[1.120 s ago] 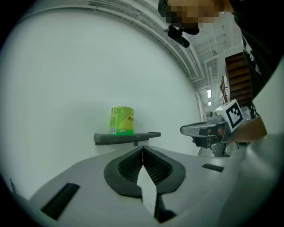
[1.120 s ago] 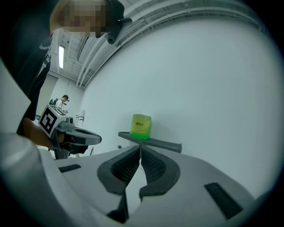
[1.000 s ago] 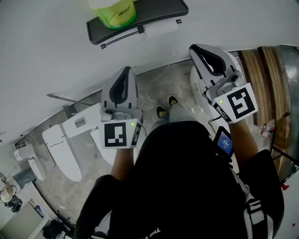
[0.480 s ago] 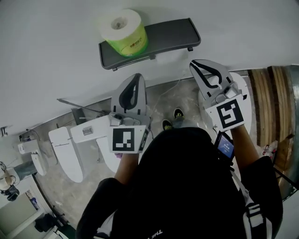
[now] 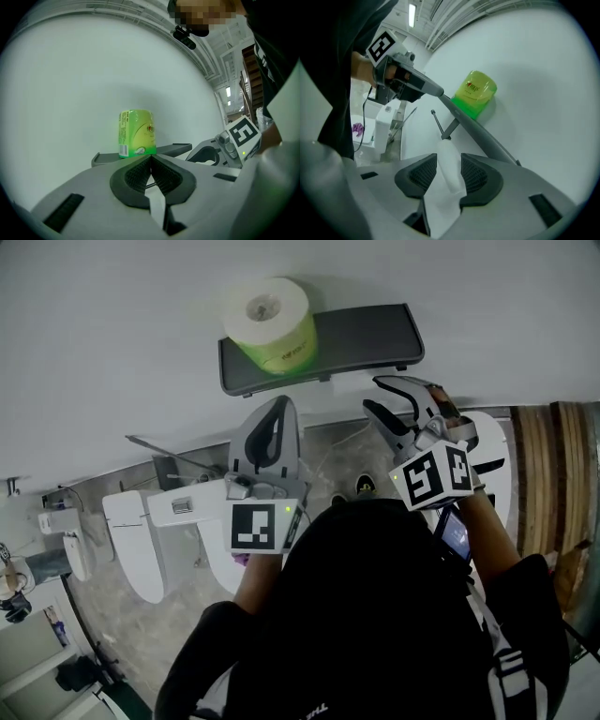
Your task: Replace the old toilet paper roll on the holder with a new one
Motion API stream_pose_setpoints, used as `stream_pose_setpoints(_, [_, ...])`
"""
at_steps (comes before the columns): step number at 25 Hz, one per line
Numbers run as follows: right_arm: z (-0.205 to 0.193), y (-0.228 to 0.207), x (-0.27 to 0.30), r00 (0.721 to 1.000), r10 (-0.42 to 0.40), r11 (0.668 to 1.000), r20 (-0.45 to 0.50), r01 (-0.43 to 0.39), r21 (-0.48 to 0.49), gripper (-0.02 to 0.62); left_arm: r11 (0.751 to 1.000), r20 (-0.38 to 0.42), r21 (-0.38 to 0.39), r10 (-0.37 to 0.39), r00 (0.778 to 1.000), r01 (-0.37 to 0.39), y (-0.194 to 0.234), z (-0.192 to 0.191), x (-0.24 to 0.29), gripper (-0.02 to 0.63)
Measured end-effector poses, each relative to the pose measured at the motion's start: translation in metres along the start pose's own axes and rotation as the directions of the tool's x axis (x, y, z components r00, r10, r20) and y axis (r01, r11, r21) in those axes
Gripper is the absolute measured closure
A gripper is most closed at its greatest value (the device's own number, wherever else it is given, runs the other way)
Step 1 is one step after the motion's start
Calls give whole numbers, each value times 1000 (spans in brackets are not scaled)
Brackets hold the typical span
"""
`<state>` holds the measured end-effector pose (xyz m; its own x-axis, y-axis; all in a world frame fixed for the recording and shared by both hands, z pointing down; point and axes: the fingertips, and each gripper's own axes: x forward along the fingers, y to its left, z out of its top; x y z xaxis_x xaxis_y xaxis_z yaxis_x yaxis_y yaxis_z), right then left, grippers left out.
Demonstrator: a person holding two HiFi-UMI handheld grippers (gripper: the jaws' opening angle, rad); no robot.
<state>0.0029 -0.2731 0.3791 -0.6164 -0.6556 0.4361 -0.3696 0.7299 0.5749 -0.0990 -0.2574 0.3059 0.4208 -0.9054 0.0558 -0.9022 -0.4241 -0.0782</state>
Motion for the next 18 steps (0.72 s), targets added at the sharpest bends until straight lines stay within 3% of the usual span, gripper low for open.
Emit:
stream_pose_setpoints(8, [-17, 0, 35, 990, -34, 972, -138, 1, -233, 416, 999, 7, -2, 38, 999, -38, 11, 2, -4, 584])
stream_pose_setpoints(11, [-22, 2, 46, 984, -50, 946, -172, -8, -323, 416, 999, 3, -4, 53, 999, -53, 14, 0, -4, 584])
stream_pose_setpoints(18, [-22, -7, 57, 965, -211, 884, -156, 120, -451, 412, 999, 4, -8, 52, 999, -52, 15, -4, -6, 584])
